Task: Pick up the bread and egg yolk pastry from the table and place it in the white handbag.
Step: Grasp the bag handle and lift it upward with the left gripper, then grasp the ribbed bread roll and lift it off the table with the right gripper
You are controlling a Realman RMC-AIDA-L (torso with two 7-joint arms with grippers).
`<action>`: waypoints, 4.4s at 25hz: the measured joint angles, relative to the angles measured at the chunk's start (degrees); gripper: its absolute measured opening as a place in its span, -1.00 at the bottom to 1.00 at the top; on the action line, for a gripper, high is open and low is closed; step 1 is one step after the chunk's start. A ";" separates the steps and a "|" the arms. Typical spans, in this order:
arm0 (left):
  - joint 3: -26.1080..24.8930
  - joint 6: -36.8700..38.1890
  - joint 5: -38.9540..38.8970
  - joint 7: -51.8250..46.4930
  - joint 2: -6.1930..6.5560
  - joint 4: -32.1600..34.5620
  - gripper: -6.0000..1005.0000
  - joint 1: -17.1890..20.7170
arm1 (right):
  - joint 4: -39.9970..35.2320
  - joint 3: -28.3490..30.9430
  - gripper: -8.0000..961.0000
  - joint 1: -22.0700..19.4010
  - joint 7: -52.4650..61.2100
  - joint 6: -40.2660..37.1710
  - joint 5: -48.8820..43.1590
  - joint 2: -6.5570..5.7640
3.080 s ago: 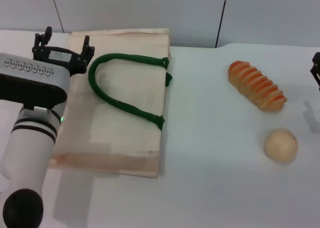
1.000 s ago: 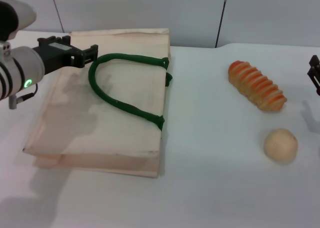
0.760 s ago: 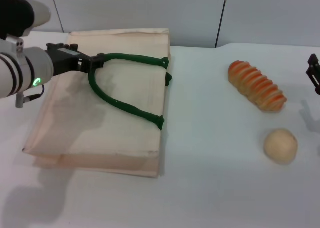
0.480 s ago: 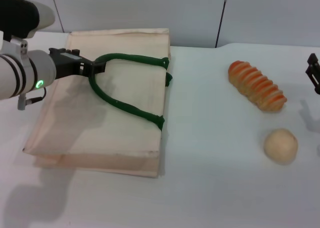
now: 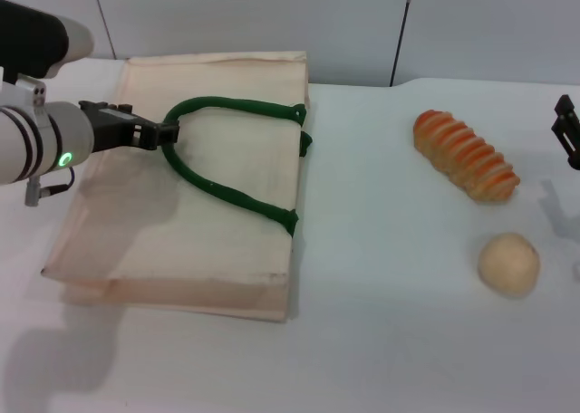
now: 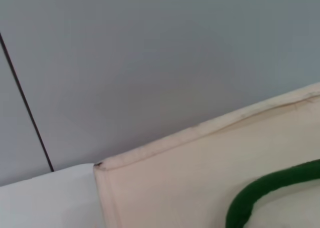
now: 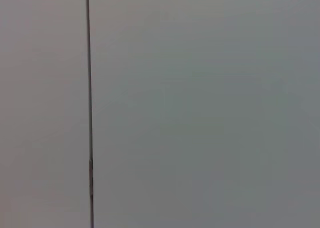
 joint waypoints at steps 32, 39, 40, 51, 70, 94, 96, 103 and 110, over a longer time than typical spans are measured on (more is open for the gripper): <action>0.56 1.15 -0.24 0.03 -0.13 -6.63 0.45 -4.69 | -0.18 0.00 0.52 0.17 0.03 0.00 -0.24 0.00; 0.52 1.18 -0.25 -0.01 -0.13 -7.95 0.25 -5.38 | -0.18 0.00 0.52 0.17 0.03 0.00 -0.26 0.00; 0.47 1.23 -0.31 -0.01 -0.13 -8.15 0.25 -5.60 | -0.18 0.00 0.52 0.17 0.03 0.00 -0.26 0.00; 0.50 1.89 -0.63 -0.11 -0.12 -8.25 0.13 -6.08 | -0.18 0.00 0.52 0.24 0.03 0.00 -0.02 0.00; -0.02 2.19 -0.28 -0.81 -0.05 -9.64 -0.48 -6.98 | -0.18 0.00 0.52 0.53 0.03 0.00 0.09 0.00; 0.39 1.38 -0.48 -0.51 0.05 -6.41 -0.77 -6.60 | -0.59 -0.10 0.53 0.25 0.03 0.00 -0.34 -0.01; 0.42 1.35 -0.48 -0.50 0.05 -6.06 -0.77 -6.48 | -0.56 -0.14 0.53 0.24 0.03 0.00 -0.35 0.00; 0.41 0.74 -0.30 -0.47 0.05 -4.10 -0.77 -5.91 | -0.63 -0.18 0.53 0.17 0.02 -0.01 -0.36 -0.01; 0.41 -1.12 -0.18 -0.46 0.03 2.59 -0.77 -3.43 | -0.76 -0.78 0.53 0.18 0.03 -0.01 -0.44 -0.01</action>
